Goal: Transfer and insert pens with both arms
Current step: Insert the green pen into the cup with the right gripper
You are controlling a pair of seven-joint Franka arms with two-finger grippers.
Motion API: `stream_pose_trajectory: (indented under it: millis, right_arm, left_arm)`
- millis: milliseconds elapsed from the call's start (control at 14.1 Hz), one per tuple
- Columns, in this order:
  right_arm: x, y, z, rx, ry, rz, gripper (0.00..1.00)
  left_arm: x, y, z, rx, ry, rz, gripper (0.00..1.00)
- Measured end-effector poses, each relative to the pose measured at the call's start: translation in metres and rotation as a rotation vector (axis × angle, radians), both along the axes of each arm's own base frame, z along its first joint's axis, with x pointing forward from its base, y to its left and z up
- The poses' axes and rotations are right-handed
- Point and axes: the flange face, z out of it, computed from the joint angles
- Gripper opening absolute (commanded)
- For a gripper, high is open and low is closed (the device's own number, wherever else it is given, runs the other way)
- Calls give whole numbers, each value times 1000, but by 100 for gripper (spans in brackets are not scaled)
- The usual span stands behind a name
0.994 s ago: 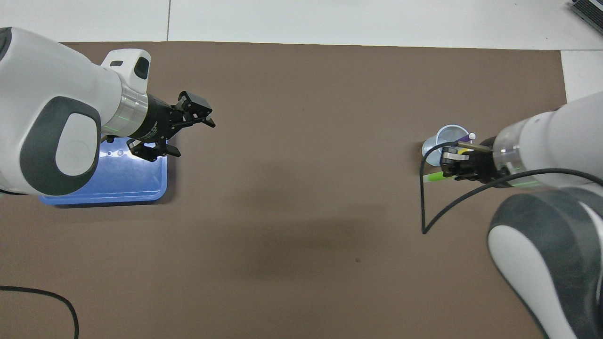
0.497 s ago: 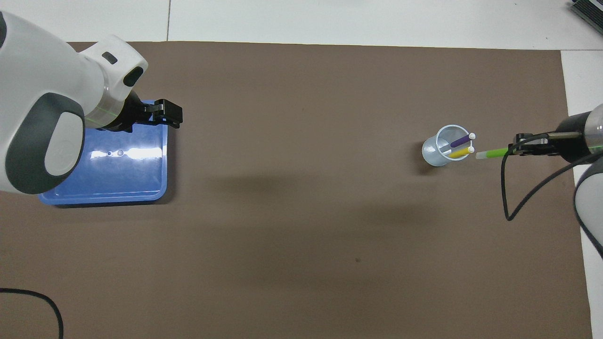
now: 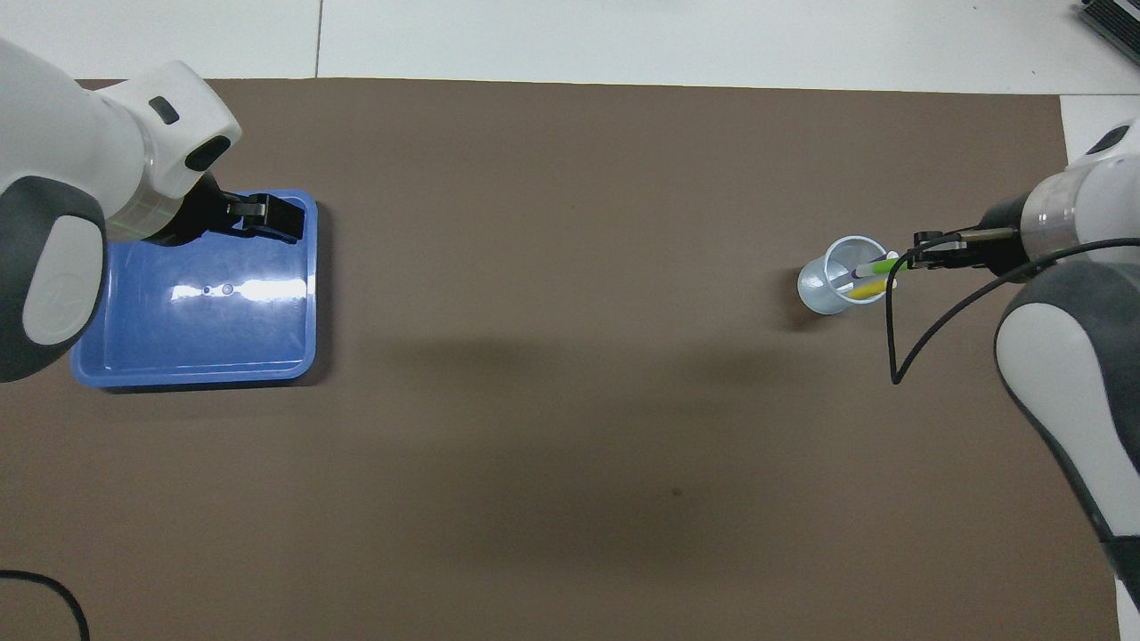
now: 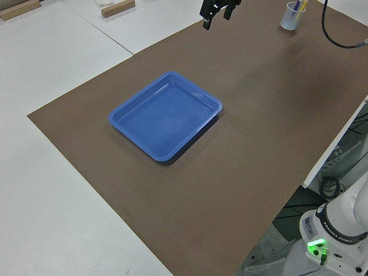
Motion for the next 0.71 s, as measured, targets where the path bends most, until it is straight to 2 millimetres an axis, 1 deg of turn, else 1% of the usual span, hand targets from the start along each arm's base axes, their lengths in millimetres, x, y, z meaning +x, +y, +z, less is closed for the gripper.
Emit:
stream_pose_trajectory:
  millis: [142,284,710]
  right_arm:
    - [6,-1,-8,-9,-5,5,0]
    - [10,-3,-17,-16,-1,8,0]
    - [14,-4,-30,-11,12,7,0]
  left_arm:
    - [-8,7,12,4,6,9,100]
    - [-12,9,19,4,1,12,100]
    - [-14,9,19,6,4,12,100]
